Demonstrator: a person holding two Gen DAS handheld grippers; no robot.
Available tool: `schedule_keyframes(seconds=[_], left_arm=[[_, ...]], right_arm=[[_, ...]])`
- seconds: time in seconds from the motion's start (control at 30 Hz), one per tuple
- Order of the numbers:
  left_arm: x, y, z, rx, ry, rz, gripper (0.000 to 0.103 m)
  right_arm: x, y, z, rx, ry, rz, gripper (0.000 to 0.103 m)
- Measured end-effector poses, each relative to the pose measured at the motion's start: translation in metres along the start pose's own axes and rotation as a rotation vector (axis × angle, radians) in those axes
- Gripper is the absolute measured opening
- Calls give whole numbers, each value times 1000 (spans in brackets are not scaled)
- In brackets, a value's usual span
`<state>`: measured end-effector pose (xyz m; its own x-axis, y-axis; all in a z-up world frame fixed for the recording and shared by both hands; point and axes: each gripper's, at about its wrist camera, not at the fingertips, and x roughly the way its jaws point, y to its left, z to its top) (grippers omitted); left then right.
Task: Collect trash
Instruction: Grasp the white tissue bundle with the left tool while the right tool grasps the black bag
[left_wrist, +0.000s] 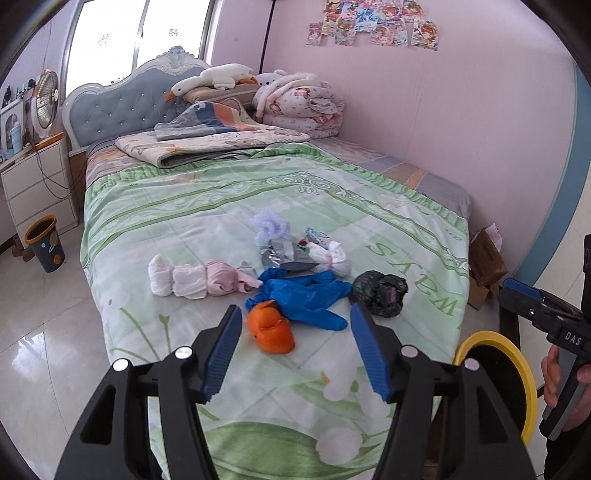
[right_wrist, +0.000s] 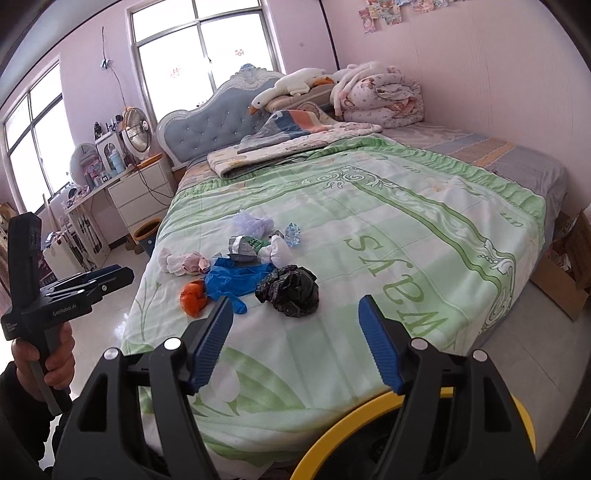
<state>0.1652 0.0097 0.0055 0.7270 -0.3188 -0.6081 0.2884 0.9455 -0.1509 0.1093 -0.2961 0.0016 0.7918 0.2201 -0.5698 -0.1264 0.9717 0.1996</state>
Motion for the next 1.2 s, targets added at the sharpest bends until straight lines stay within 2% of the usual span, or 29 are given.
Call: schedule_keyframes(seconds=[0.2,0.37,0.73,0.93,1.2], left_arm=[[6,38,7,-46,-6,60,64],[17,68,11,-78,9,101,65],[67,131,20,-150,65,167,65],[99,159,27,-205,91,178,65],[138,174,31,-235,115,166,65]], right_arm=[[40,18,8,-33,48,6,68],[73,25,11,-41,90,2,70],[141,25,14,-46,184,-29,72],[172,24,18,-65,219,-50,72],[199,22,20,-59,248,-55,73]])
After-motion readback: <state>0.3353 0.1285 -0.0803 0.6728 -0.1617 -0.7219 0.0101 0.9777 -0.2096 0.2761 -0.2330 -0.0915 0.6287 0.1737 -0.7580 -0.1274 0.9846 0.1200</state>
